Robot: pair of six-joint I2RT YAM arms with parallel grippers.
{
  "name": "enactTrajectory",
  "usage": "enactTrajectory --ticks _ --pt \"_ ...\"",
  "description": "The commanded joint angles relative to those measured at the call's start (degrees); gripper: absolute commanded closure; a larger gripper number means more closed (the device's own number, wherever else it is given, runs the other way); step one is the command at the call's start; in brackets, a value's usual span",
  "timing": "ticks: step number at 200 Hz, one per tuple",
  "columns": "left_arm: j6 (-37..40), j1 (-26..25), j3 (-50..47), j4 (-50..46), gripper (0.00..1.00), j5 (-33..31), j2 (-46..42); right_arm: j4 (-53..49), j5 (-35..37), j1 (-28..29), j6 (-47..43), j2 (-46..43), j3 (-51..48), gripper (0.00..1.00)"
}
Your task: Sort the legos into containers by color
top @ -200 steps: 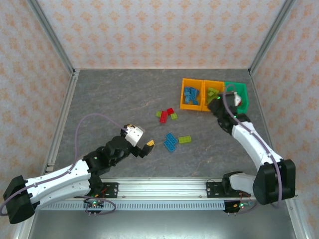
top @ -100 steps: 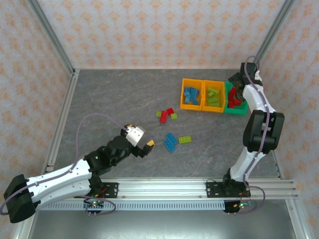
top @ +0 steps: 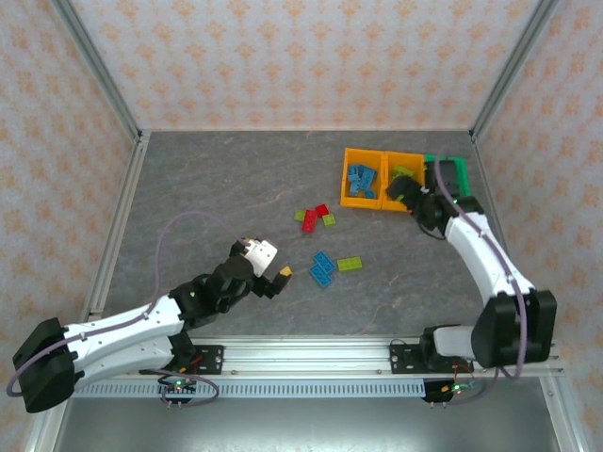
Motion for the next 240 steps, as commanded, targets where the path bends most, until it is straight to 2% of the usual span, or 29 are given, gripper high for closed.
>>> enactTrajectory --ticks 1,38,62,93,119,164,182,202,240 --pt "-0.54 0.22 2.18 1.37 0.0 3.81 0.13 -8.33 0.35 8.05 -5.03 -3.58 -3.15 0.04" --pt "1.07 0.22 1.57 2.01 0.0 5.13 0.03 -12.28 3.19 20.87 -5.13 -2.19 -5.43 0.01" --pt "0.93 0.22 1.73 1.83 0.0 4.67 0.39 -12.54 4.43 25.05 -6.54 2.26 -5.43 0.0" --pt "1.01 0.26 1.82 1.05 0.0 3.78 -0.03 -7.76 -0.29 26.12 -6.29 8.13 -7.3 0.06" --pt "1.1 0.23 1.74 0.97 0.0 3.86 -0.48 -5.53 1.91 26.17 -6.43 11.66 -6.63 0.08" --pt "1.39 0.22 1.91 0.27 0.0 3.46 -0.7 -0.81 1.34 25.98 -6.97 17.63 -5.24 0.1" --pt "1.36 0.22 1.84 0.25 0.0 3.35 -1.08 -1.44 4.18 25.89 -6.53 20.66 -4.01 0.14" --pt "1.52 0.22 1.65 0.35 0.0 3.25 -1.45 -1.01 3.38 25.88 -6.14 22.86 -3.58 0.17" --pt "1.45 0.22 1.65 0.41 0.0 3.24 -1.44 -1.34 6.45 25.92 -4.93 23.24 -4.99 0.25"
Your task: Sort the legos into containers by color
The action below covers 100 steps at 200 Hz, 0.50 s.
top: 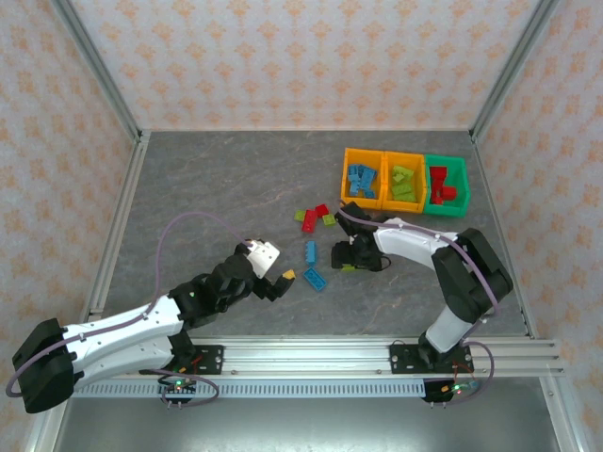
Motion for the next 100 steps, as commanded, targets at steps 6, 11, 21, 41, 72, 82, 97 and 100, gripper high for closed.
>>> enactTrajectory --ticks 6,11,21,41,72,82,97,100 --pt "1.17 0.22 1.47 -0.05 0.0 -0.91 -0.84 1.27 4.3 0.02 1.17 1.0 -0.77 0.27" --pt "1.17 0.22 1.47 -0.09 0.0 -0.84 -0.76 1.28 5.03 0.03 1.72 0.32 -1.22 0.29" --pt "1.17 0.23 1.47 0.07 0.0 -0.64 -0.75 2.01 6.26 0.06 2.84 -1.86 -2.44 0.33" --pt "1.43 0.21 1.32 0.07 0.0 0.37 -0.97 4.38 9.91 -0.3 6.21 -10.51 -5.6 0.41" --pt "1.62 0.24 1.03 0.51 0.0 0.8 -1.37 7.12 14.31 -7.45 10.97 -24.29 -8.94 0.42" --pt "1.64 0.22 1.03 0.46 0.0 0.71 -1.37 8.4 14.31 -11.74 11.34 -26.32 -8.82 0.42" --pt "1.63 0.22 1.03 0.41 0.0 0.46 -1.17 10.78 12.45 -18.03 10.2 -27.31 -6.59 0.41" --pt "1.56 0.22 1.09 0.38 0.0 0.44 -1.19 11.09 12.22 -19.52 9.88 -27.02 -5.77 0.41"
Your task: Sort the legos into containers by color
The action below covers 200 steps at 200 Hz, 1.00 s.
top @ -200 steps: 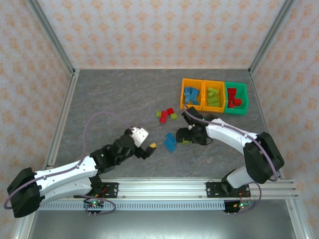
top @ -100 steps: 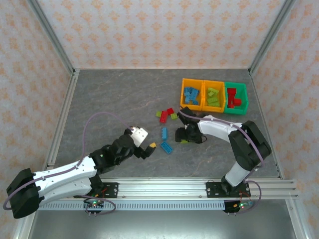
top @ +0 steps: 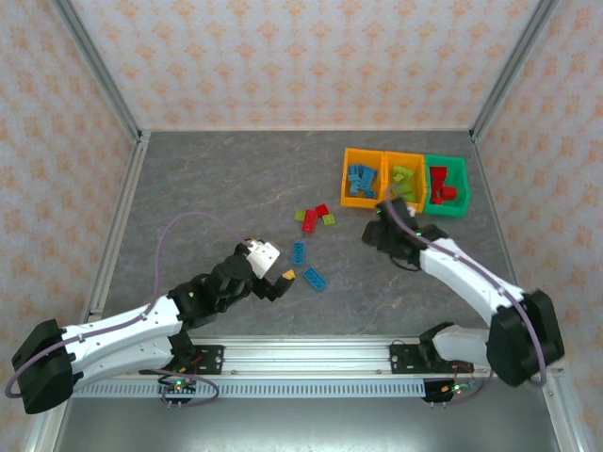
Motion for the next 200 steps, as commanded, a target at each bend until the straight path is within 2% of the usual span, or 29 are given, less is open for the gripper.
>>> enactTrajectory --ticks 1,27,60,88,112,134,153,176,200 --pt "0.69 0.22 1.11 0.32 0.0 0.2 -0.75 4.77 2.52 -8.1 1.15 -0.93 2.87 0.41" --pt "0.6 0.22 1.38 -0.37 0.0 -1.2 -0.58 4.87 -0.73 -15.83 -1.94 12.19 13.93 0.42" --pt "0.62 0.18 1.82 -1.76 0.0 -4.53 -0.48 1.97 -1.12 -18.98 -3.63 29.21 29.8 0.42" --pt "0.04 0.22 1.91 -2.38 0.0 -7.91 -0.66 -3.88 -4.17 -19.12 -3.44 36.19 39.66 0.24" --pt "-0.64 0.28 2.55 -3.08 0.0 -11.19 0.78 -1.41 -5.7 -19.12 -1.95 31.15 35.39 0.16" --pt "-2.7 0.31 4.07 -3.96 0.0 -14.75 4.17 -0.2 -8.33 -19.07 -1.45 23.21 28.67 0.16" --pt "-7.9 1.06 5.95 -5.56 0.0 -19.13 7.73 0.59 -12.42 -18.06 -1.83 13.83 21.05 0.16" --pt "-19.82 3.51 10.3 -10.89 0.0 -16.81 11.74 -2.08 -16.69 -13.67 -4.47 2.6 13.8 0.16" --pt "-32.57 4.73 15.23 -15.81 0.03 -10.71 15.03 -9.86 -17.8 -5.25 -8.21 -5.58 11.58 0.14"
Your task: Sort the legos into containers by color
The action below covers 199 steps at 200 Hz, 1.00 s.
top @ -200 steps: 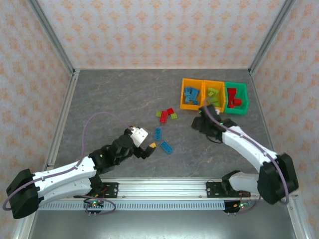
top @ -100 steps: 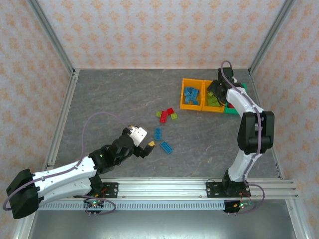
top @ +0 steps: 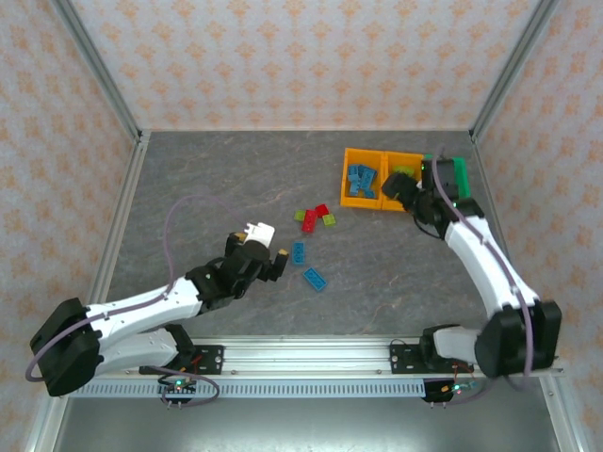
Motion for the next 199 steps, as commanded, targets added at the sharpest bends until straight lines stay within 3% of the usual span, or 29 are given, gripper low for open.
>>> enactTrajectory --ticks 1,28,56,100,129,161,199 --pt "-16.74 0.98 5.88 -6.95 0.04 3.02 2.26 -8.06 -3.91 6.98 -4.27 -6.18 -2.21 0.14" --pt "-28.52 1.05 11.88 -11.02 0.1 8.52 8.03 -14.72 -7.99 15.48 -4.62 -10.24 -2.28 0.13" --pt "-38.53 1.1 18.41 -17.71 0.21 8.87 16.93 -15.09 -9.73 21.06 -2.53 -12.77 -3.77 0.12" --pt "-36.8 1.01 24.53 -13.68 0.25 16.69 30.66 -17.16 -3.23 21.86 -3.75 -11.23 -5.17 0.12" --pt "-35.95 0.73 28.37 -15.14 0.27 15.14 37.72 -15.88 -3.81 21.84 -3.64 -9.82 -5.74 0.12" --pt "-36.37 0.79 29.5 -14.99 0.42 14.09 41.87 -15.96 -3.4 21.84 -3.71 -10.0 -5.41 0.12" --pt "-35.49 0.75 30.36 -14.92 0.76 16.09 41.9 -16.24 -4.6 21.9 -3.75 -10.38 -4.87 0.12"
